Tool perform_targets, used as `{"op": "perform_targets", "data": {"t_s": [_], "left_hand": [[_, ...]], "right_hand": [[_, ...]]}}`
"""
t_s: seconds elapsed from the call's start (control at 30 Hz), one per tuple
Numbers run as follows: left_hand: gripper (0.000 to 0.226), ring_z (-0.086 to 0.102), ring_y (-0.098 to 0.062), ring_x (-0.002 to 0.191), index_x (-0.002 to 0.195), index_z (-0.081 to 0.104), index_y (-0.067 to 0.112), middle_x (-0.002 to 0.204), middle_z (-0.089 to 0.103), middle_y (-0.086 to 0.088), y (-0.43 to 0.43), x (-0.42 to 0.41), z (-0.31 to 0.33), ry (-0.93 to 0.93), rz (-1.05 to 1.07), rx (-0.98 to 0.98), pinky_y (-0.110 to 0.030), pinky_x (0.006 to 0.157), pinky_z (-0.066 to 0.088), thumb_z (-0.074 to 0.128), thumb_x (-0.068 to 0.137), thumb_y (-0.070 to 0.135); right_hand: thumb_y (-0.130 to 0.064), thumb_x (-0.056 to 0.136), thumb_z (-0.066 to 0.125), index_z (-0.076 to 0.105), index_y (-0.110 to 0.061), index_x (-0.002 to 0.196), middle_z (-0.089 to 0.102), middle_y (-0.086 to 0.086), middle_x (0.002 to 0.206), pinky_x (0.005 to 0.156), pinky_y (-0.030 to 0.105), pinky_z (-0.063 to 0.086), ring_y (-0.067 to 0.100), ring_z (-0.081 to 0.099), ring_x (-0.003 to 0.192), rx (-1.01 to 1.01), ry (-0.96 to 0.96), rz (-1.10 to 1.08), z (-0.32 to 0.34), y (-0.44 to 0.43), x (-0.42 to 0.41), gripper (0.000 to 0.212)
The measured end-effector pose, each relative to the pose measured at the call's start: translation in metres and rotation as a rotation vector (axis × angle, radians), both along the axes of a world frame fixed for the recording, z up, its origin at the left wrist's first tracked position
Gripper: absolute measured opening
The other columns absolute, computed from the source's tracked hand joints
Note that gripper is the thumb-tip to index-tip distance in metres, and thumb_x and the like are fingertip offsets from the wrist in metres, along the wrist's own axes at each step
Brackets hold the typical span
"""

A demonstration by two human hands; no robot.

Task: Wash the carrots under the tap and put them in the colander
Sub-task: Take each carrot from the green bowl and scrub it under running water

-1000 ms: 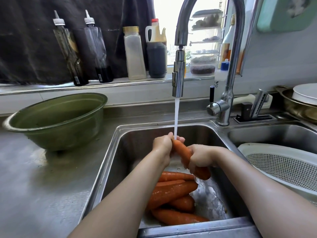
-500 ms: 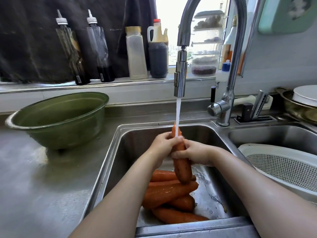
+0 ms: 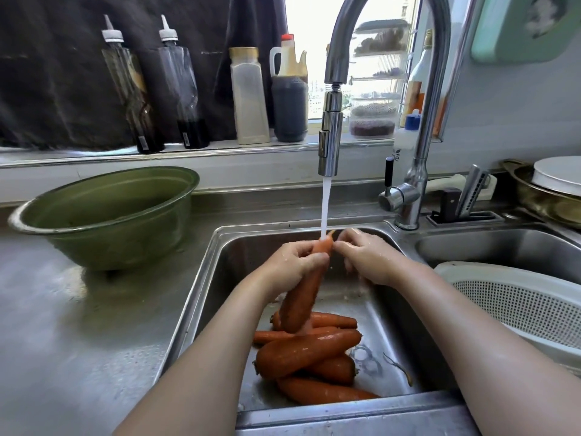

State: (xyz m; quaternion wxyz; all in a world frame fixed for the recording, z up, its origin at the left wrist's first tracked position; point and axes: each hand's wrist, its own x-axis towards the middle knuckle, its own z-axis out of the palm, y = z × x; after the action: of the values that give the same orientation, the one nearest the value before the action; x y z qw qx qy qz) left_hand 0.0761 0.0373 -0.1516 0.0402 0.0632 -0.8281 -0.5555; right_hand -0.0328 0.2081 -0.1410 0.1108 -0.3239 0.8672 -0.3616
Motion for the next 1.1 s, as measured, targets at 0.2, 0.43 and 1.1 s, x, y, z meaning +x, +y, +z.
{"op": "perform_targets", "data": {"t_s": [0.2, 0.43, 1.1], "left_hand": [[0.026, 0.070, -0.025, 0.099, 0.124, 0.068, 0.043, 0.108, 0.073, 0.001, -0.016, 0.006, -0.002, -0.116, -0.024, -0.149, -0.051, 0.093, 0.059, 0.059, 0.100, 0.048], [0.020, 0.068, -0.020, 0.099, 0.118, 0.070, 0.039, 0.105, 0.072, 0.005, -0.019, 0.006, 0.000, -0.153, -0.047, -0.263, -0.048, 0.097, 0.056, 0.058, 0.102, 0.043], [0.043, 0.064, -0.019, 0.116, 0.139, 0.061, 0.040, 0.123, 0.068, 0.007, -0.034, 0.001, -0.012, -0.067, -0.029, -0.253, -0.043, 0.102, 0.055, 0.069, 0.097, 0.038]], "right_hand": [[-0.030, 0.106, 0.054, 0.058, -0.037, 0.086, 0.066, -0.009, 0.088, 0.067, 0.026, 0.044, 0.001, 0.057, 0.065, 0.069, 0.237, 0.173, 0.009, -0.009, 0.008, 0.021], [-0.021, 0.105, 0.049, 0.059, -0.026, 0.076, 0.065, -0.002, 0.082, 0.067, 0.035, 0.048, 0.019, 0.061, 0.076, 0.366, 0.427, 0.161, 0.016, -0.017, 0.010, 0.030], [-0.021, 0.103, 0.059, 0.075, -0.015, 0.091, 0.074, 0.006, 0.082, 0.040, 0.025, 0.042, 0.016, 0.058, 0.049, -0.079, -0.223, 0.058, -0.015, -0.012, 0.002, 0.021]]}}
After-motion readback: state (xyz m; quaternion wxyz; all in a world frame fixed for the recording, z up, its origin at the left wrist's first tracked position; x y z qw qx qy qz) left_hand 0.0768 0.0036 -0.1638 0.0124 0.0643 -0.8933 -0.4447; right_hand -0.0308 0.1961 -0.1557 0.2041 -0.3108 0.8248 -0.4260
